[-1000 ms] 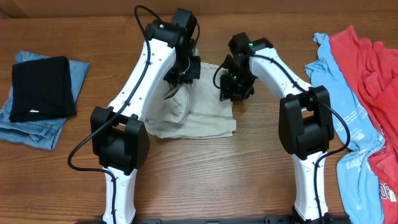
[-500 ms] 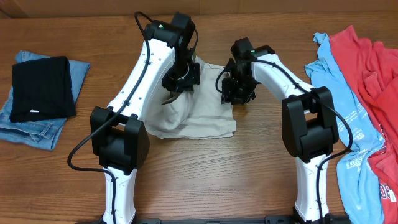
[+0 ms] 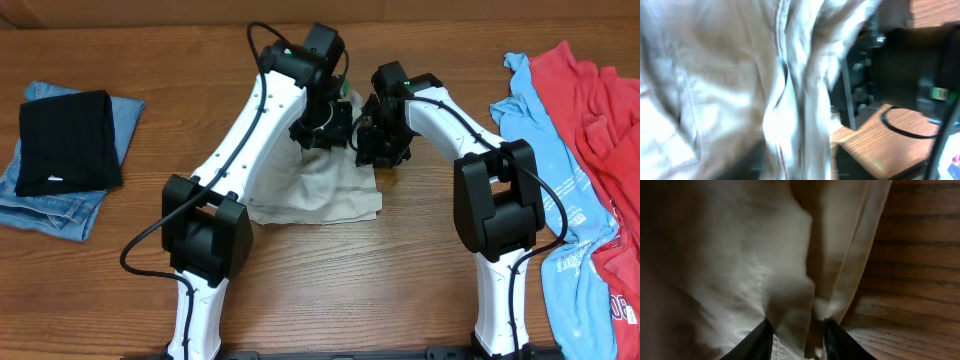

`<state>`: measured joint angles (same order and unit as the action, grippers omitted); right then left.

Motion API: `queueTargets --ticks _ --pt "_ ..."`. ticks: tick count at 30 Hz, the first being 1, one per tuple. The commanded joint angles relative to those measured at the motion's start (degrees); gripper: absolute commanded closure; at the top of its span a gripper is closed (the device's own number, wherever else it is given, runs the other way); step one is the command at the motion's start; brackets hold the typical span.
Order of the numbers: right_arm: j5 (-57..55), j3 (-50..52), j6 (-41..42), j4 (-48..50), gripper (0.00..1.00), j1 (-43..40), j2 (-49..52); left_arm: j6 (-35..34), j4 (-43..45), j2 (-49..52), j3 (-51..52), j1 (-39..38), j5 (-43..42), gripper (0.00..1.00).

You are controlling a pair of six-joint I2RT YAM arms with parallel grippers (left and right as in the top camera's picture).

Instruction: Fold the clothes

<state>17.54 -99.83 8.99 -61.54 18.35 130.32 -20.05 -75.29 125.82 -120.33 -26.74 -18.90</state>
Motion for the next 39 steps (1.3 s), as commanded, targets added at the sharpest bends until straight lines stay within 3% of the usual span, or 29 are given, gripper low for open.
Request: queueTargets --ticks 1,6,11,17,23,27,39 --pt "-2.1 2.1 0.2 -0.2 0.63 0.1 1.5 -0.4 0.3 0.5 0.1 -0.5 -3.2 0.32" --pt "-2.8 1.7 0.2 -0.7 0.63 -0.3 1.4 1.2 -1.6 -0.9 -1.4 3.5 -2.3 0.38" --pt "-3.9 -1.8 0.2 -4.6 0.62 -2.9 -0.8 1.2 -3.2 -1.5 -1.4 7.8 4.8 0.41" --pt "-3.6 -10.3 -0.9 -12.3 0.62 -6.5 -10.7 4.6 0.6 -1.1 -0.5 11.4 11.6 0.50" --pt "16.2 -10.3 -7.5 -15.2 0.61 -4.1 -14.7 14.5 9.7 0.2 -0.5 11.7 11.6 0.58" --pt "30.6 -5.8 -8.0 -11.3 0.61 -0.9 -14.5 15.6 13.8 3.1 -0.5 11.8 11.4 0.60" --pt "31.6 15.1 -7.5 2.2 0.60 2.9 -14.5 15.8 14.2 14.2 -0.5 12.1 10.2 0.59"
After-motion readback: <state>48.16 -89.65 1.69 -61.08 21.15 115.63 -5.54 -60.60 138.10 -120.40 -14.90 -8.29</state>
